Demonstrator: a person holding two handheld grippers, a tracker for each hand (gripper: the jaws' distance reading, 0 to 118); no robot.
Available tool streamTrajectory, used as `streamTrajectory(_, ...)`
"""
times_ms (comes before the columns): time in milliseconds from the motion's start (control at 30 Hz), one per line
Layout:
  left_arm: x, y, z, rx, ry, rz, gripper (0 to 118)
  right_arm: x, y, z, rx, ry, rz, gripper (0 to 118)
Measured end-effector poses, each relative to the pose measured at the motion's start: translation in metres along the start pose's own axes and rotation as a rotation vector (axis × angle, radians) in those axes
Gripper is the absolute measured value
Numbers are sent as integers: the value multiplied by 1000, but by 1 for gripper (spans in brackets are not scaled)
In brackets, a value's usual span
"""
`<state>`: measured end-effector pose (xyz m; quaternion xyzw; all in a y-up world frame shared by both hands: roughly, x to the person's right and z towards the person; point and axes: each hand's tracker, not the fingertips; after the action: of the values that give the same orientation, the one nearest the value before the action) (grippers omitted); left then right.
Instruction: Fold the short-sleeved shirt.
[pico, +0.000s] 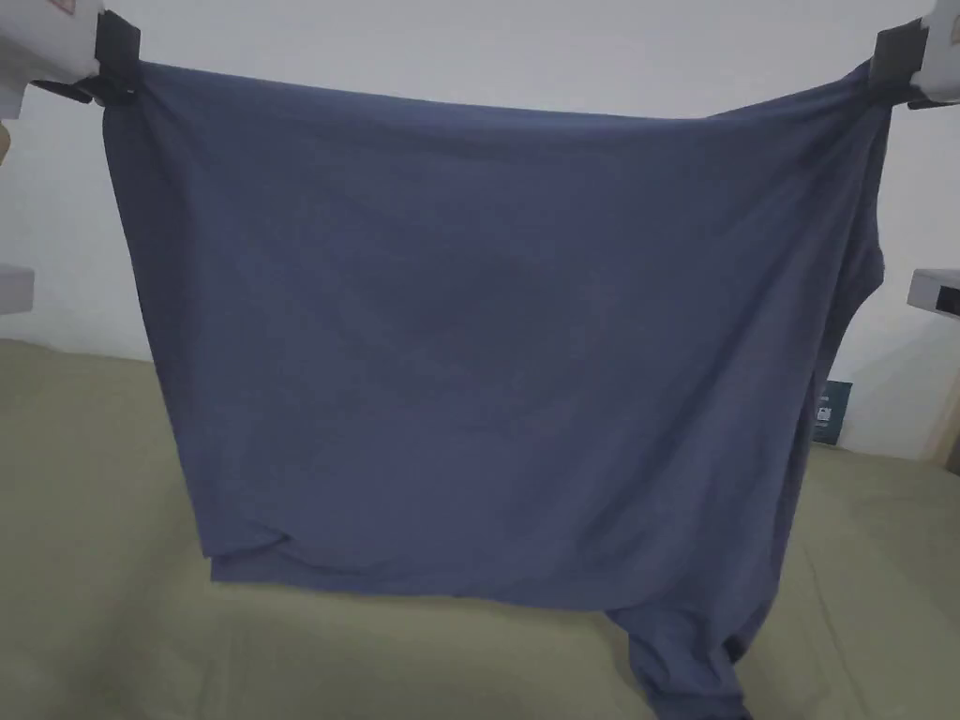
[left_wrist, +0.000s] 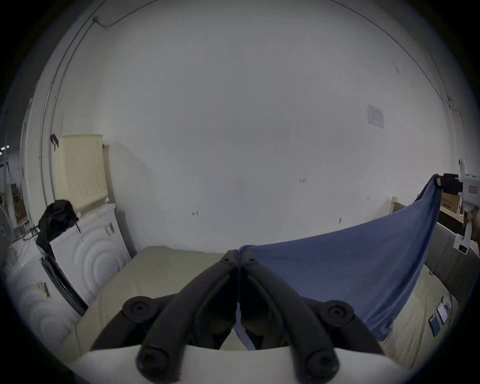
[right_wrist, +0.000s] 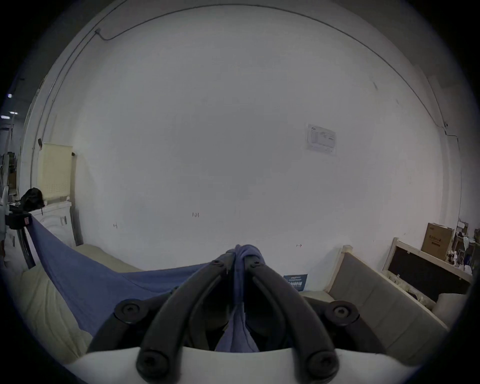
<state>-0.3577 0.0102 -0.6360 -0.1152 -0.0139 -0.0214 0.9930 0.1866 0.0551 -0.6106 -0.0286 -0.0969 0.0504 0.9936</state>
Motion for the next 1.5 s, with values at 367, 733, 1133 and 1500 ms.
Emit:
streamTrajectory(367, -3, -44, -13, -33, -38, 32, 1, 1, -56, 18, -72, 1, -36, 10)
streamTrajectory(733, -5, -101, 1, -112, -106, 41, 1, 34, -131, 48, -186, 23, 2, 10)
streamTrajectory(1133, -36, -230, 120, -164, -174, 81, 1, 54, -239, 177, -308, 50, -93, 10)
streamTrajectory(1500, -12, -351, 223, -307, -202, 111, 1, 66, -343, 283, -465, 56, -189, 10)
